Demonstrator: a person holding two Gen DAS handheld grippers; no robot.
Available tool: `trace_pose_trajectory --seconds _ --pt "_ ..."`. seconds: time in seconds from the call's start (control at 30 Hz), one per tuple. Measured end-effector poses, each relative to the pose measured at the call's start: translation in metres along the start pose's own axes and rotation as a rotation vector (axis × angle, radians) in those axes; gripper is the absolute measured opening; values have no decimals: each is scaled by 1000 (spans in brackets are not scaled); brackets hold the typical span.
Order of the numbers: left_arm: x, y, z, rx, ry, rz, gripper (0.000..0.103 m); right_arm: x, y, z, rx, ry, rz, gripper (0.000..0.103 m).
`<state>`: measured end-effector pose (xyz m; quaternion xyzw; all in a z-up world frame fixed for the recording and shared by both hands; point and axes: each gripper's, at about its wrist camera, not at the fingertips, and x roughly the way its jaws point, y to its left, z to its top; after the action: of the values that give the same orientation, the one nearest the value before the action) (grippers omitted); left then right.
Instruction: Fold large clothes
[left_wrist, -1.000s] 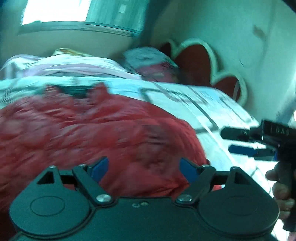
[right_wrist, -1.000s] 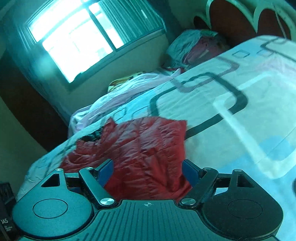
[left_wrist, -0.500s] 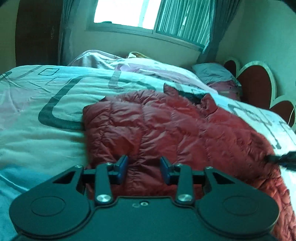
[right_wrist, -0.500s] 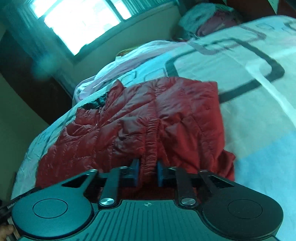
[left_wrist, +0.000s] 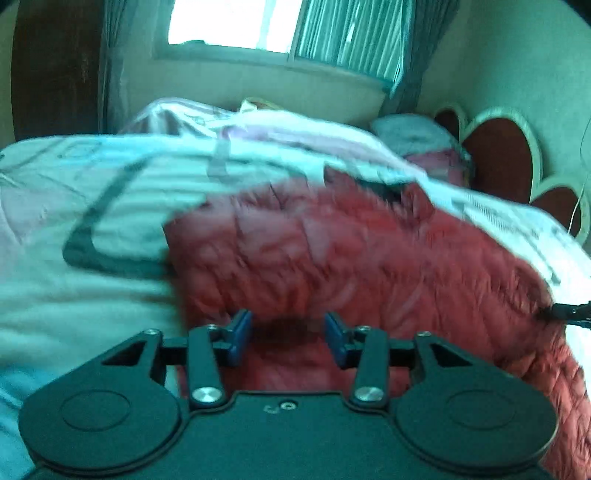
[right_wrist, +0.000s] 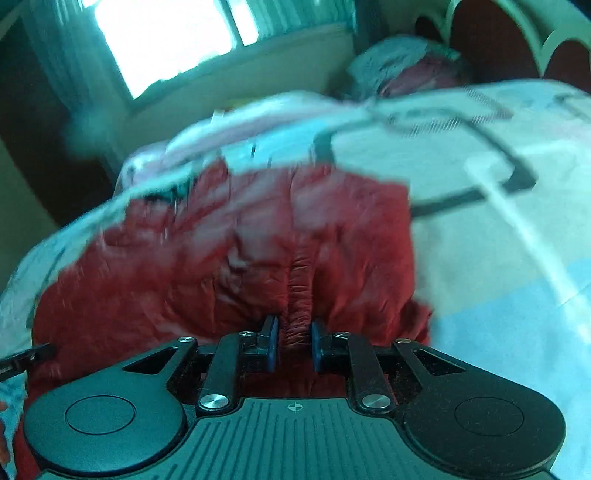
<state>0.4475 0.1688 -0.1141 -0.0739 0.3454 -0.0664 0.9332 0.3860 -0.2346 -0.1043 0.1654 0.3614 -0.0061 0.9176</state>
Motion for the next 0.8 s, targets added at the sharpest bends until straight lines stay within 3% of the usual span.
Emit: trace_pose_trajectory --seconds 0.07,0.2,0.27,0.37,0.57,0.6,0.63,0.67,0.73,0.8 --pt "7 10 14 7 -1 2 43 -2 3 12 0 -36 4 37" --pt "42 21 38 46 16 -19 43 23 27 35 -70 -29 29 37" --pt "63 28 42 58 34 -25 45 47 39 39 -134 6 22 37" --pt "83 37 42 73 53 -29 45 85 33 33 -158 91 -54 34" --pt "67 25 42 117 40 10 46 76 32 26 -140 59 -79 32" --pt "56 18 40 128 18 2 50 68 37 26 -140 35 -94 37" --pt "46 11 39 141 -5 -12 57 59 42 25 -146 10 -100 64" --pt "36 1 35 152 -30 -21 58 49 49 22 -164 -16 -74 71" --pt "20 -20 25 169 -49 -63 60 36 63 14 -187 -7 -16 70" --pt "10 -42 13 212 -71 -61 60 28 77 4 -243 -18 -26 70"
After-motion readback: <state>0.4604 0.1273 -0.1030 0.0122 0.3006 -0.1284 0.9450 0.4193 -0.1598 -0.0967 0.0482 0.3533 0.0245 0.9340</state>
